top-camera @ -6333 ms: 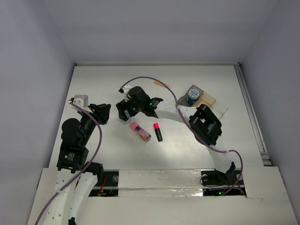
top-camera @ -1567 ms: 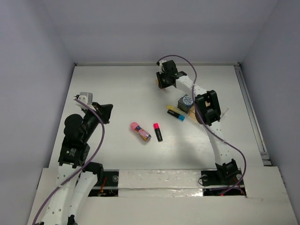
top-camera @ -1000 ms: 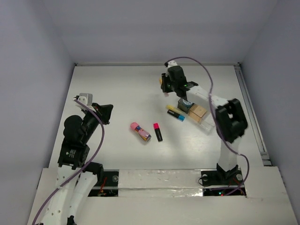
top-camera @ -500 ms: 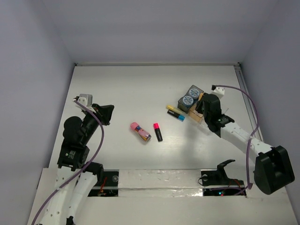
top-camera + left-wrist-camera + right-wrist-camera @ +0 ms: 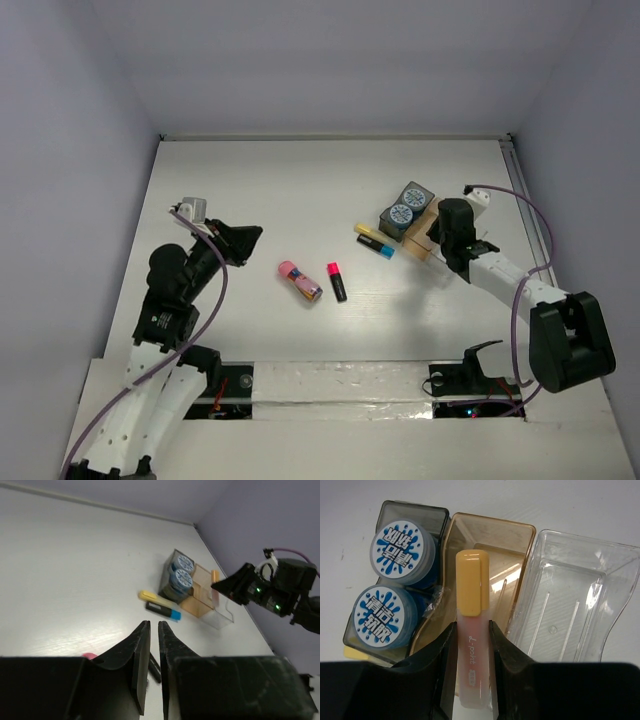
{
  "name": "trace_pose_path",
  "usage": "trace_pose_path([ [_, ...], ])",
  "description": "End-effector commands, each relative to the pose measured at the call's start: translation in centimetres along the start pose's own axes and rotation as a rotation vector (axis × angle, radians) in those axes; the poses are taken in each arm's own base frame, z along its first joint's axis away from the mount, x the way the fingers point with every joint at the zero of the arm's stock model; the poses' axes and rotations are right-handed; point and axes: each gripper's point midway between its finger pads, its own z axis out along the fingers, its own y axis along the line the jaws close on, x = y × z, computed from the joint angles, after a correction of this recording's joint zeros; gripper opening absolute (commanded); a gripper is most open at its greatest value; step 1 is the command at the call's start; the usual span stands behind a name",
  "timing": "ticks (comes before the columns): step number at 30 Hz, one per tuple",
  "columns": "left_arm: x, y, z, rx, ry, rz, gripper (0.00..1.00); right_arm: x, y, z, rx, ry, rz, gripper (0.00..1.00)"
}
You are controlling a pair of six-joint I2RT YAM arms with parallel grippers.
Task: Sort the stationery into containers
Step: Place the pen in the storage box, then pick up the pen from the center of the board.
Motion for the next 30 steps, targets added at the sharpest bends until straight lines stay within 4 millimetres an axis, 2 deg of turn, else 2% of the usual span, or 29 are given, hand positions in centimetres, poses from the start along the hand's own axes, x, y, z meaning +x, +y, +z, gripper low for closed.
trace_pose_path([
  [1,0.4,-2.5,1.3,0.105,-0.002,-0.07,0.1,-3.8,1.9,0.2,-0.056,-0.091,0.091,0.01],
  [2,0.9,-2.1,2.0,0.073,0.009,-0.078,0.1,-4.0,2.0,0.2,-0.059,-0.096,0.089,0.04],
  [3,2.2,-3.7,2.2,0.112,0.048,-0.079,0.1,-3.8,1.6,0.7,-0.045,-0.088,0.086,0.06],
  [5,3.9,-3.8,3.4,0.069,0.076,-0.088,0.1,-3.5,1.5,1.0,-0.033,-0.073,0.081,0.13],
  [7,5.4,-5.0,4.3,0.066,0.111,-0.08,0.12,-3.3,1.3,1.2,-0.027,-0.068,0.087,0.2],
  [8,8.2,-6.1,4.9,0.073,0.197,-0.061,0.13,-3.3,1.4,1.2,-0.035,-0.067,0.083,0.35],
  [9,8.3,-5.8,5.6,0.021,0.186,-0.044,0.13,-3.4,1.5,1.2,-0.04,-0.068,0.081,0.42],
  [10,9.3,-5.9,6.0,0.001,0.207,-0.034,0.16,-3.5,1.6,1.2,-0.042,-0.069,0.081,0.48],
  [11,11.4,-6.0,6.5,-0.016,0.258,-0.014,0.18,-3.6,1.7,1.1,-0.047,-0.069,0.071,0.58],
  [12,11.6,-5.7,7.0,-0.046,0.248,-0.011,0.22,-3.7,1.7,1.0,-0.049,-0.067,0.067,0.61],
  [13,12.1,-5.7,7.3,-0.06,0.256,-0.005,0.29,-4.3,2.0,0.6,-0.062,-0.078,0.072,0.62],
  [14,13.0,-4.6,8.0,-0.115,0.272,0.014,0.32,-4.5,2.0,0.4,-0.068,-0.083,0.069,0.67],
  [15,13.3,-5.3,8.3,-0.115,0.283,0.025,0.34,-4.9,2.2,0.2,-0.08,-0.093,0.068,0.67],
  [17,14.6,-4.9,9.0,-0.158,0.307,0.06,0.4,-5.9,2.7,-0.7,-0.111,-0.112,0.067,0.68],
  [18,15.0,-6.0,9.2,-0.143,0.317,0.071,0.41,-6.1,2.8,-1.2,-0.126,-0.114,0.068,0.67],
  [19,15.6,-6.1,9.5,-0.151,0.329,0.084,0.43,-6.2,3.3,-1.8,-0.167,-0.113,0.071,0.63],
  [20,17.0,-5.8,9.9,-0.17,0.361,0.108,0.44,-5.7,3.5,-2.4,-0.202,-0.102,0.071,0.45],
  [21,16.7,-5.8,10.4,-0.19,0.352,0.115,0.44,-6.8,4.3,-3.7,-0.27,-0.136,0.084,0.3],
  [22,17.4,-5.6,10.7,-0.204,0.365,0.128,0.45,-5.7,4.9,-3.9,-0.316,-0.096,0.075,0.15],
  [23,18.6,-5.1,10.8,-0.232,0.386,0.149,0.45,-5.9,5.1,-5.0,-0.352,-0.105,0.09,0.03],
  [25,19.4,-5.0,11.1,-0.252,0.397,0.166,0.46,-5.7,5.8,-6.5,-0.421,-0.085,0.092,0.03],
  [26,20.5,-4.3,11.3,-0.278,0.42,0.181,0.47,-5.4,5.8,-6.8,-0.436,-0.077,0.091,0.08],
  [30,22.2,-2.9,11.6,-0.365,0.452,0.242,0.45,-3.3,6.8,-8.6,-0.55,-0.003,0.039,0.14],
])
